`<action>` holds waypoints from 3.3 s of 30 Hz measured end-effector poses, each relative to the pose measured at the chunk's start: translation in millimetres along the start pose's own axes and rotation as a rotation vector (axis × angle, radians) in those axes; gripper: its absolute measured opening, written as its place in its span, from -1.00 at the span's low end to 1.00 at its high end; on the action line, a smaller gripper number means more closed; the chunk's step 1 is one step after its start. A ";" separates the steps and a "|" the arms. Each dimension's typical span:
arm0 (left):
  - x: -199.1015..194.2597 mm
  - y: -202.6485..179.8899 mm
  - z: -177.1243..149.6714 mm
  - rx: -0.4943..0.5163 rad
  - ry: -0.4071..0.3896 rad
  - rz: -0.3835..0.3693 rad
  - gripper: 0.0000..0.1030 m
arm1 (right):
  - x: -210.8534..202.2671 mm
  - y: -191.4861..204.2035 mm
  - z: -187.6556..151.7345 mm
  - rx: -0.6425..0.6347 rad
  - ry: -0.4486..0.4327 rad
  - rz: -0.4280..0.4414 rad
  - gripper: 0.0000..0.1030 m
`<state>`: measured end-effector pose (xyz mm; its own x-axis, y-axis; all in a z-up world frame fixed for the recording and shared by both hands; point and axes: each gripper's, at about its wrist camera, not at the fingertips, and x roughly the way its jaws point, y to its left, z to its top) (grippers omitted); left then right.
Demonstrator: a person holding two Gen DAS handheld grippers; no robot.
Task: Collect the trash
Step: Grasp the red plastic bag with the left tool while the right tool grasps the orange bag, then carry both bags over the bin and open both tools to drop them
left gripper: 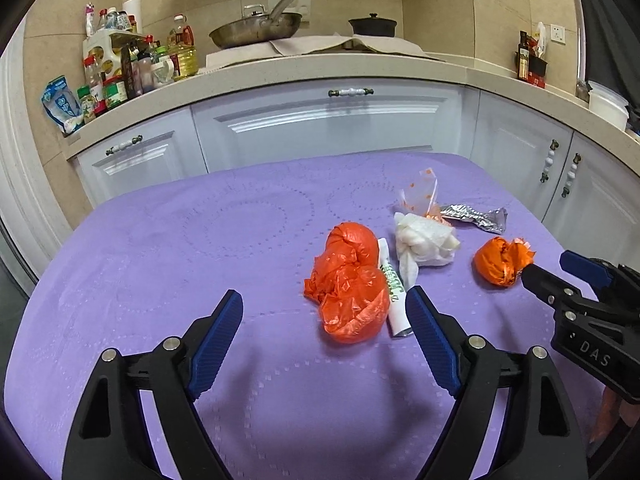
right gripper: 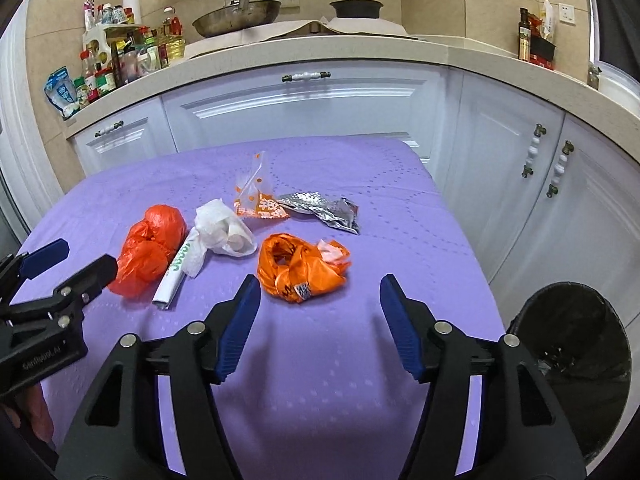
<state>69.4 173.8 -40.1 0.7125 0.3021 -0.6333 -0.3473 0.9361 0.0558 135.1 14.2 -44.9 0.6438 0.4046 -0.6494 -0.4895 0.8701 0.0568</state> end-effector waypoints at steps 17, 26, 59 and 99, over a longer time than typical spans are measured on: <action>29.4 7.2 -2.2 0.016 0.093 -0.096 -0.79 | 29.1 6.8 14.4 -0.012 0.047 0.001 0.26; 19.9 30.7 -3.3 -0.022 0.063 -0.062 -0.95 | 39.1 8.0 13.4 -0.018 0.093 -0.013 0.29; -20.3 66.0 -21.6 -0.079 0.021 -0.005 -0.97 | -4.7 12.3 -4.8 -0.072 0.056 -0.046 -0.01; -78.9 -160.3 -12.4 0.207 -0.094 -0.365 -0.98 | -138.5 -173.4 -78.8 0.228 -0.094 -0.377 -0.01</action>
<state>61.3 -2.3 -8.6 0.8216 -0.0499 -0.5679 0.0608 0.9982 0.0002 84.4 -214.9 -24.6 0.8081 0.0624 -0.5857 -0.0754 0.9972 0.0022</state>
